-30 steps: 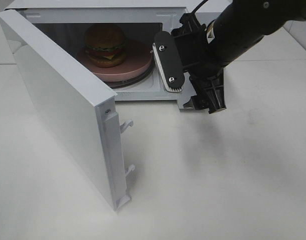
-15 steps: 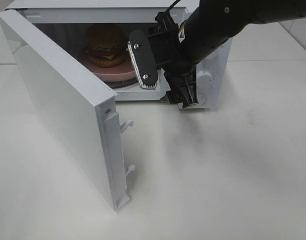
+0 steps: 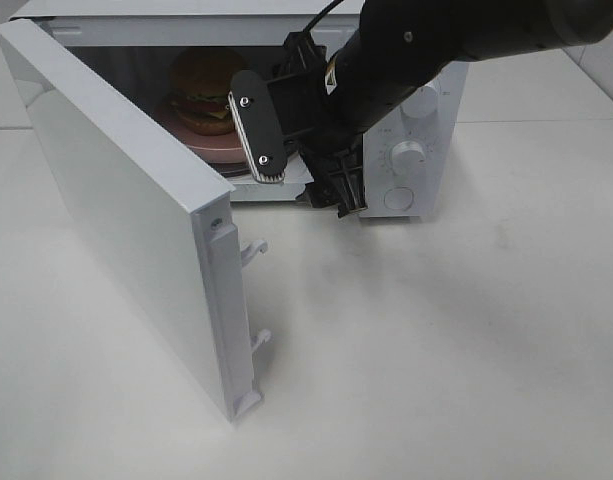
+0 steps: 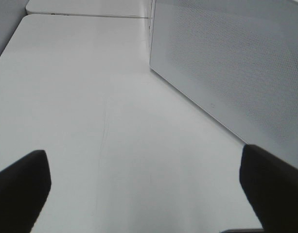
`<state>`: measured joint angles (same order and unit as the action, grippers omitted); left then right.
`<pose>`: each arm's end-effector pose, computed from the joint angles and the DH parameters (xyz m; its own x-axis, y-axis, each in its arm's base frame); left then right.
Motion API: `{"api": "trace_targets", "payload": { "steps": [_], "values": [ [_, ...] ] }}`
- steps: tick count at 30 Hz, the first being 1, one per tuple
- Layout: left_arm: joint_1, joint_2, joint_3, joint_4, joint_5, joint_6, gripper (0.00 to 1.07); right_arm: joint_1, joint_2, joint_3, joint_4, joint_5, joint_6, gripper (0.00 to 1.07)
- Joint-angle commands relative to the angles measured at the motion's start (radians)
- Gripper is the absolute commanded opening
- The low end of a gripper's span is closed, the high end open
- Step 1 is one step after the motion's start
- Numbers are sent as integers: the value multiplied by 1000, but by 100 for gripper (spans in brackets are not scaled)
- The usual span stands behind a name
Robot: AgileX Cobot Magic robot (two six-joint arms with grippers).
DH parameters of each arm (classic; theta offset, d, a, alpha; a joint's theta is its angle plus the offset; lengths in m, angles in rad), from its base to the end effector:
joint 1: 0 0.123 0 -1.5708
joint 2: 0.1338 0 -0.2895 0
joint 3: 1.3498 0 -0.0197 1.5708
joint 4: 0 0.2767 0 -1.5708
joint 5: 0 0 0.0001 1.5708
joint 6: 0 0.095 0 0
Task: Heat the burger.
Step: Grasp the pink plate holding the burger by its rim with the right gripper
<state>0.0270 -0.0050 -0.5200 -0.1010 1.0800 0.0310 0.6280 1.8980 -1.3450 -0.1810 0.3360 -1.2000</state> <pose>0.0128 -0.0081 0.2927 -0.4497 -0.0288 -0.8927 0.0450 0.9975 -0.0549 0.3683 0.2604 0.2077 0.4271 -0.8990 -0.0971 -0.6768 -0.2467 -0.6936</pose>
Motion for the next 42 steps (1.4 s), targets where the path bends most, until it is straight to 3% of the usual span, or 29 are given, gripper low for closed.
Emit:
{"api": "trace_targets", "payload": {
  "steps": [1,23,42],
  "values": [
    [2,-5,4,-4,-12,1,98,7,26,-29,1,-20,16,88],
    [2,-5,4,-3,-12,1,98,7,201,-199,17,-9,43,85],
    [2,-5,4,-2,-12,1,98,4,381,-449,24,43,92,81]
  ]
}}
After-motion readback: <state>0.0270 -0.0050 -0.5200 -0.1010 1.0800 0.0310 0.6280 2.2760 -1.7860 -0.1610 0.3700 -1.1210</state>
